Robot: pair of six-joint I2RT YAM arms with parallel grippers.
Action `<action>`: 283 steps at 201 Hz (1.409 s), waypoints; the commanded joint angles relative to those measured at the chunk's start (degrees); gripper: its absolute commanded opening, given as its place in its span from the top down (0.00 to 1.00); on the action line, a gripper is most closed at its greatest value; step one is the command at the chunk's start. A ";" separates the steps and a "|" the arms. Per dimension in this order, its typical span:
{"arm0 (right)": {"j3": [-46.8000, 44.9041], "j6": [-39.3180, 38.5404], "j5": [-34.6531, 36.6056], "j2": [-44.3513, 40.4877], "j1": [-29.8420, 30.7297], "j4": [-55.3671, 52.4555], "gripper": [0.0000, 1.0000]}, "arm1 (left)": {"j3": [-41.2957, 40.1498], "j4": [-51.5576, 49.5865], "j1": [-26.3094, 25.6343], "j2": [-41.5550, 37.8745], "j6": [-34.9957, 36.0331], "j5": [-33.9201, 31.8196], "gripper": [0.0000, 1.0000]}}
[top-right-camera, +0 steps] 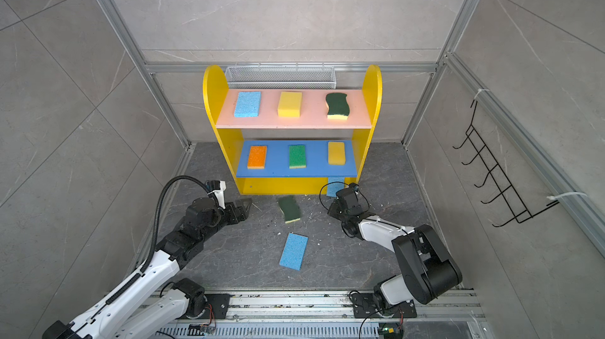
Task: Arrange cleaning sponges on a shelf
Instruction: Move the cleaning sponge to the shelf.
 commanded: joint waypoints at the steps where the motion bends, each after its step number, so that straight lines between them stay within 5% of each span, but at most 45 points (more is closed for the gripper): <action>1: 1.73 -1.47 2.37 2.47 -0.10 -0.74 1.00 | -0.83 4.18 0.42 1.05 -0.53 0.15 0.14; 99: 8.91 -5.43 4.92 9.55 -0.99 -3.56 1.00 | -1.06 5.90 0.87 2.12 0.79 -0.05 0.14; 168: 8.38 -10.90 10.42 6.24 0.34 -8.71 1.00 | -1.25 7.00 0.94 3.12 1.13 0.35 0.15; 283: 11.65 -12.42 14.09 13.62 0.46 -0.94 1.00 | -3.05 6.49 0.94 -0.98 2.14 -1.41 0.15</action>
